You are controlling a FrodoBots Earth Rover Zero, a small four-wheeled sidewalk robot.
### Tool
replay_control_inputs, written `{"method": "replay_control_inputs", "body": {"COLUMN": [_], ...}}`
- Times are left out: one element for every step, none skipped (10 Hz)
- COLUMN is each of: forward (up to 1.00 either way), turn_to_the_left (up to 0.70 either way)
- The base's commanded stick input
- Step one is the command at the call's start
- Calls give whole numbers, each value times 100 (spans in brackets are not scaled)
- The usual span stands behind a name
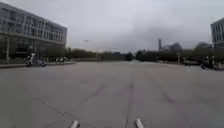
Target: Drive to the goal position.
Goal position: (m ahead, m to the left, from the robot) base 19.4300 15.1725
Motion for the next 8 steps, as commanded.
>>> {"method": "replay_control_inputs", "body": {"forward": [100,100,100,100,100,100,100,100], "turn_to_the_left": [1,1,1,1,1,1,1,1]}}
